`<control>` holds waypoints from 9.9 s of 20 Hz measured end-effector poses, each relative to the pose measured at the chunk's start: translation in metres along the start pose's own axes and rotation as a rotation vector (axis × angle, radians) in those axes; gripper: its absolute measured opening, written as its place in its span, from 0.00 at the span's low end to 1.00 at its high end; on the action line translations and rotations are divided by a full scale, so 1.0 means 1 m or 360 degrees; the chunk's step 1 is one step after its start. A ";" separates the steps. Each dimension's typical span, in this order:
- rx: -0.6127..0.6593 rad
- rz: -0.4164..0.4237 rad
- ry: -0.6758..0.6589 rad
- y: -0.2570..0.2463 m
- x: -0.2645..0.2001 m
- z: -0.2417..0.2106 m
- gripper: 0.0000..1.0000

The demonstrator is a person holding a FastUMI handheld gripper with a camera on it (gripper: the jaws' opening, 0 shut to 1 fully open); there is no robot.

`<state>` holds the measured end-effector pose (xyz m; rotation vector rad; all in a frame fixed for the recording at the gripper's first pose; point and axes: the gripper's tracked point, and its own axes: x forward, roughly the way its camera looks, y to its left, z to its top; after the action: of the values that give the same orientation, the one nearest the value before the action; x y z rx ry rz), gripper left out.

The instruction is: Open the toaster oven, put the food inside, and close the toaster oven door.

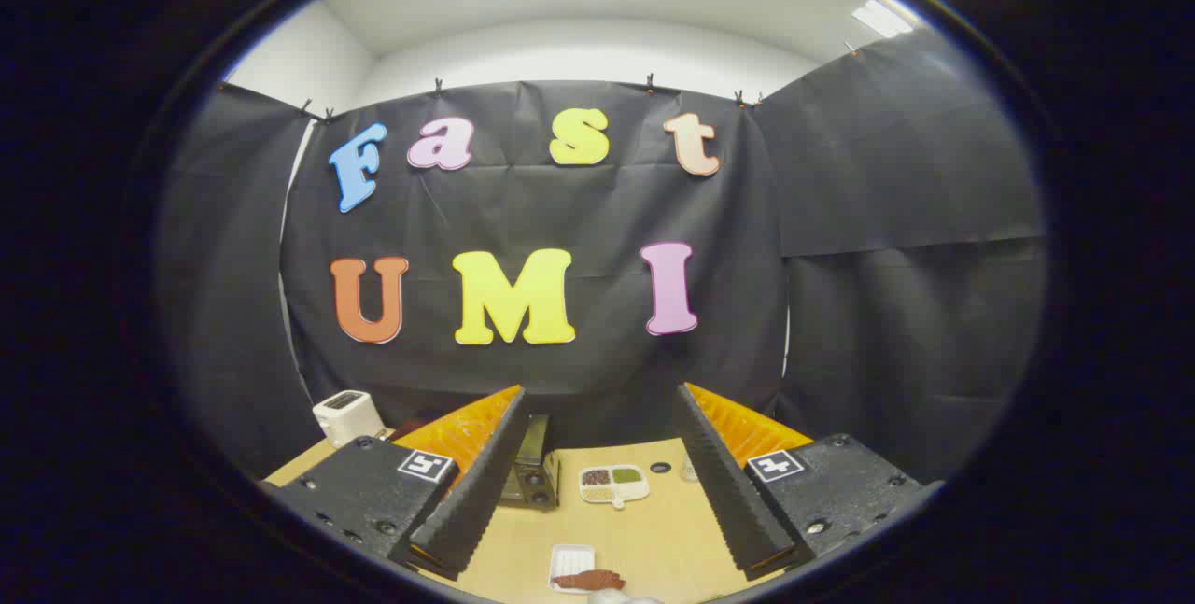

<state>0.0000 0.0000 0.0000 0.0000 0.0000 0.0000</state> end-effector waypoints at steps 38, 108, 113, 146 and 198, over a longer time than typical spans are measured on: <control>-0.0062 0.0155 0.0321 0.225 0.195 -0.192 1.00; -0.0338 0.0334 0.0976 0.037 0.114 -0.348 1.00; -0.0132 0.0387 0.1137 -0.053 0.100 -0.365 1.00; 0.0986 0.0770 0.1607 0.053 0.049 -0.350 0.16; 0.0419 0.0066 0.0794 0.264 0.293 -0.392 1.00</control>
<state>0.2931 0.2643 -0.3920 0.2630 0.4986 0.0414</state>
